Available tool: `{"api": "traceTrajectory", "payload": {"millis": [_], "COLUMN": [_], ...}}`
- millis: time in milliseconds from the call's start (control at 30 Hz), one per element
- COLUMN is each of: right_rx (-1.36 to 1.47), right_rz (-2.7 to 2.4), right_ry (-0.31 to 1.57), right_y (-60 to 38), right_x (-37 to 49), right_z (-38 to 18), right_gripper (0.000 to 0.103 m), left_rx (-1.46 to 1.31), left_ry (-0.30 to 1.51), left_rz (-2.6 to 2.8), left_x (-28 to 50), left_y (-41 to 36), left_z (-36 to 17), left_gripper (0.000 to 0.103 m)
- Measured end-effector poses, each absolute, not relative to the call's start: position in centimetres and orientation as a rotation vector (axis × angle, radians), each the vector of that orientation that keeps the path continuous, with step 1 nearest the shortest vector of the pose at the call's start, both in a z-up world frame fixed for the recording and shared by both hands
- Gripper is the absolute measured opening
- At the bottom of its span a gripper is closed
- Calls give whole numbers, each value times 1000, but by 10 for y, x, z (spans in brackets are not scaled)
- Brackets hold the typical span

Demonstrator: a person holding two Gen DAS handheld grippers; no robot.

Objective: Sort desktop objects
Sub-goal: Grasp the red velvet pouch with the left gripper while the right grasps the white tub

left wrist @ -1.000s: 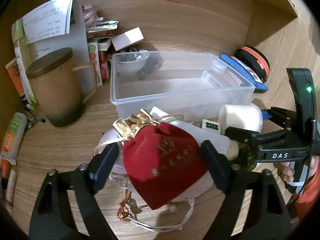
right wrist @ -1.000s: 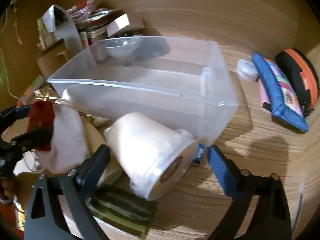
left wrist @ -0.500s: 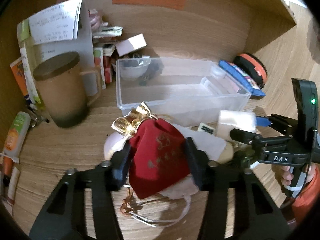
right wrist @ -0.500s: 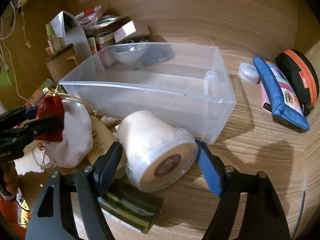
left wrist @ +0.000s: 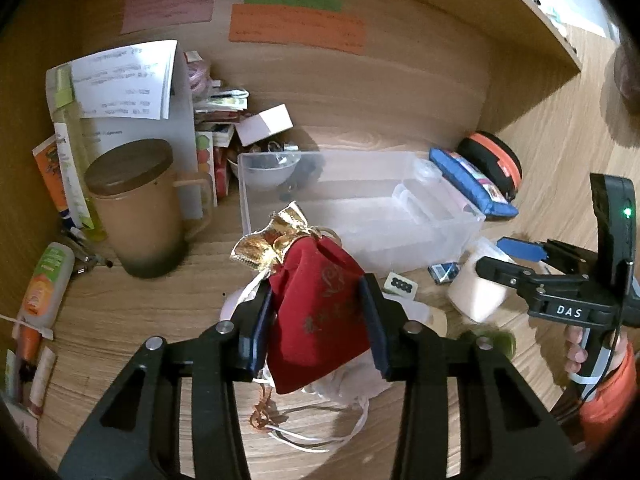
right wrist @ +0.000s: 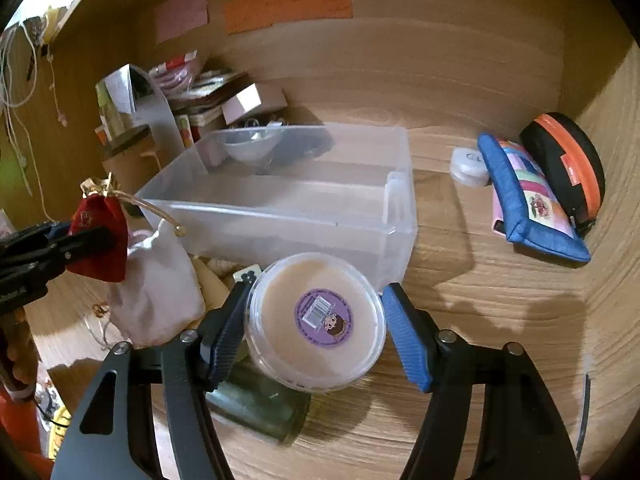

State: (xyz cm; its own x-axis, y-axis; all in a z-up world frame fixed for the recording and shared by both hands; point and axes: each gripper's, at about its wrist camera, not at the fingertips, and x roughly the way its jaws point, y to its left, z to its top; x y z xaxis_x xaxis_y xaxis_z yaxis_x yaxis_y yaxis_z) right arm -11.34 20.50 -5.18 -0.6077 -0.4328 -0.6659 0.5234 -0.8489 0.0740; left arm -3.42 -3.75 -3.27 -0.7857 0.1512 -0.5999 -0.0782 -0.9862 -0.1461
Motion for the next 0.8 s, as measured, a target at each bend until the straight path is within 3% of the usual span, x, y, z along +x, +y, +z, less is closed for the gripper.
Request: {"api": "traceTrajectory", "payload": {"millis": [133,167,200,267,433,467,533,600,800], "right_rx": [923,913,913,928,977,1017,1038,1014,967], "right_rz": [-2436,-2432,-2404,-2409,-2426,-2406,-2398,-2413,-2464], "right_ry": [184,172,155,144,193,202,212,220,311], "right_y": [209,211,212,217,223,223,225,231,253], "right_x": [-110,-110,-111,-117,-122,-122,-119,-111,-86], "right_z": [-43,-40,-39,-31,-41,-47,-55,-56,-57], "right_gripper": [63,52,13,10,12,15,37,78,81], "left_rx": [-951,-943,-935,-925,-938,-949,-968,-980,-980], "left_ry": [-168,-168,-171,-182,-173,-170,-159,-150,-151], "left_rz": [2871,2876,2878,2876,2863,2857,2850,2844,2820], "left_x": [-32,-31,-31,-31,-33,-33,-34,-35,-36], "left_y": [-40,-40,-41,-42,-40,-39,-37,-35,-27], "left_z": [-27,-25,-23,-22,-26,-28,-32,-34,-35], "left_gripper": [41,41,41,41,41,41,41,41,42]}}
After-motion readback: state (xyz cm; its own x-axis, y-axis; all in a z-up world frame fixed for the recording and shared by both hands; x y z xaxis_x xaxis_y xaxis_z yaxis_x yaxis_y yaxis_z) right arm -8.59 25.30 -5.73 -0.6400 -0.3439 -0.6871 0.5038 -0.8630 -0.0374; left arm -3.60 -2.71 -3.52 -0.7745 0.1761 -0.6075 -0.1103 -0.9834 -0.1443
